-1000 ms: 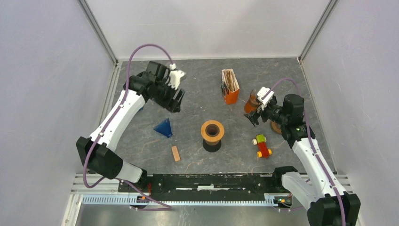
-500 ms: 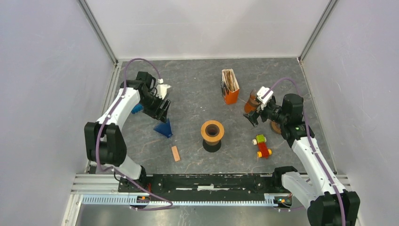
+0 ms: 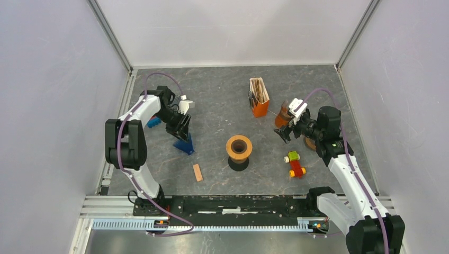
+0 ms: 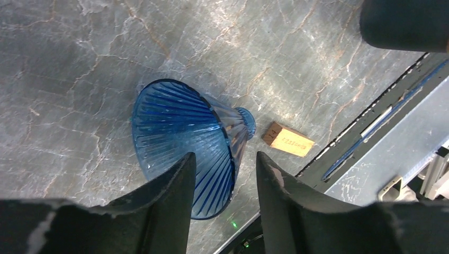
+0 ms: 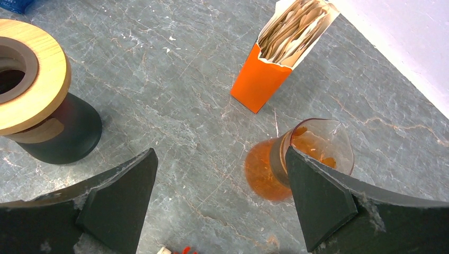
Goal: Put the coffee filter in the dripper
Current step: Pick up the coffee dripper from the center of the board, then place the coffee dripper in the dripper holder.
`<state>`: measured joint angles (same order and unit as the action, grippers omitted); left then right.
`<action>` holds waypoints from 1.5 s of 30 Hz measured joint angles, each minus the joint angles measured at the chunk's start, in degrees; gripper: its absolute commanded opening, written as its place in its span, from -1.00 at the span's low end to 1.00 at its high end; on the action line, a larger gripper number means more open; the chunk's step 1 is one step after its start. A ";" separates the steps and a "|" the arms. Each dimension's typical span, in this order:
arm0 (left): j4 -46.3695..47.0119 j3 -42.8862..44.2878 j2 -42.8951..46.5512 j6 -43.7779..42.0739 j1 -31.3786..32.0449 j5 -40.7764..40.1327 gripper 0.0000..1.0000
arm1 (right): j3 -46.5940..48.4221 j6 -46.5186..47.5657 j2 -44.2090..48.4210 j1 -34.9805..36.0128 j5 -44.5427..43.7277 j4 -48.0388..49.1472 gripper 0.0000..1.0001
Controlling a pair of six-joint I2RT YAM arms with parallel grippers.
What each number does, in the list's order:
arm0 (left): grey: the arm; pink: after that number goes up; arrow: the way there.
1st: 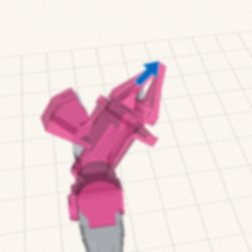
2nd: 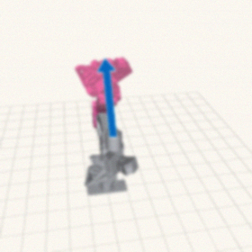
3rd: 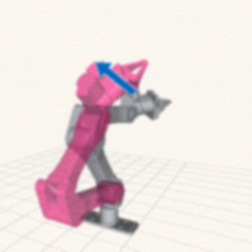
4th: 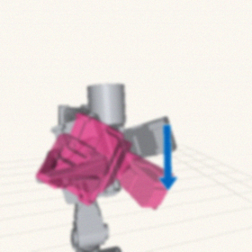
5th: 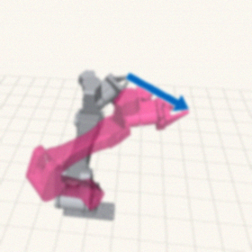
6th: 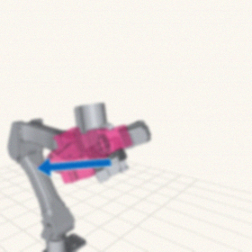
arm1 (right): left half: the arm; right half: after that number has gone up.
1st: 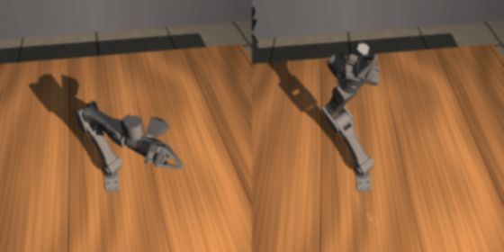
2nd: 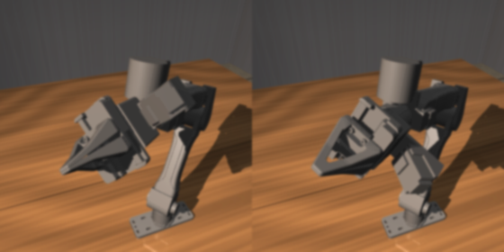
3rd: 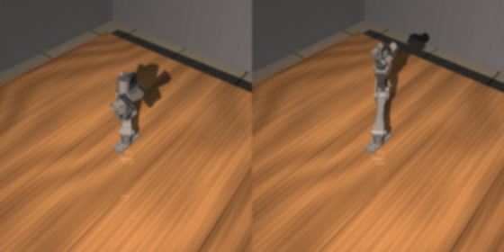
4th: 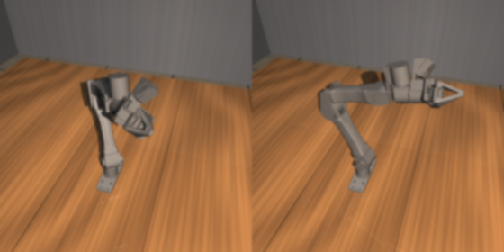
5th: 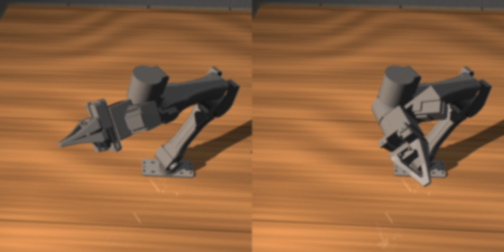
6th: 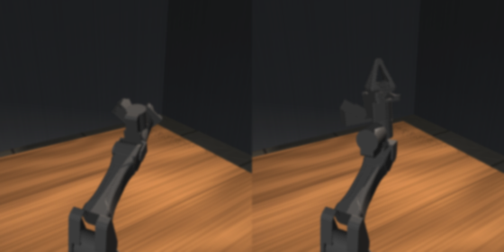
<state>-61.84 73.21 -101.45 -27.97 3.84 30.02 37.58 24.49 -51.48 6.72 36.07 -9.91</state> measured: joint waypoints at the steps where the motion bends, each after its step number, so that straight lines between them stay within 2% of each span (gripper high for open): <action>1: -0.09 0.00 -0.11 -0.15 0.00 0.63 -0.07 | 0.00 0.00 0.04 0.00 0.00 0.00 0.96; 9: -0.52 -1.01 -0.11 -0.90 0.00 2.99 -0.48 | -0.13 0.00 0.11 -0.02 0.00 0.04 0.96; 14: -1.46 -1.44 0.02 -1.40 0.00 3.78 -0.94 | -0.39 0.00 0.13 -0.02 0.00 0.02 0.96; 19: -2.67 -1.44 3.80 -1.73 0.24 4.57 -0.95 | -0.39 -0.02 0.17 -0.02 0.11 0.02 0.96; 22: -2.78 -1.42 10.64 -1.70 1.66 4.33 -0.95 | -0.39 -0.02 0.15 -0.02 0.52 0.02 0.96; 25: -2.71 -0.39 20.02 -1.51 7.43 2.38 -0.95 | -0.39 -0.11 0.11 -0.02 1.20 0.02 0.96; 28: -1.16 1.84 28.02 -0.42 18.53 -1.99 -0.95 | -0.22 -0.26 -0.22 -0.02 1.70 0.00 0.96; 31: 0.59 4.98 32.11 0.42 30.27 -6.27 -0.96 | 0.22 -0.87 -0.70 -0.02 2.36 0.04 0.96; 36: 2.51 11.04 29.55 0.98 44.81 -14.84 -0.96 | 0.68 -2.32 -0.57 -0.02 2.32 0.22 0.96; 44: 5.88 10.62 23.21 -2.29 57.96 -24.22 -0.95 | 1.95 -5.81 -0.59 -0.02 3.23 0.07 0.98; 45: 6.54 9.97 23.28 -3.48 58.99 -25.11 -0.95 | 2.84 -6.67 -1.25 -0.02 3.72 -0.04 0.89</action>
<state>-55.31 83.18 -78.17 -31.44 62.83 4.91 40.42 17.82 -52.73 6.70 39.79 -9.96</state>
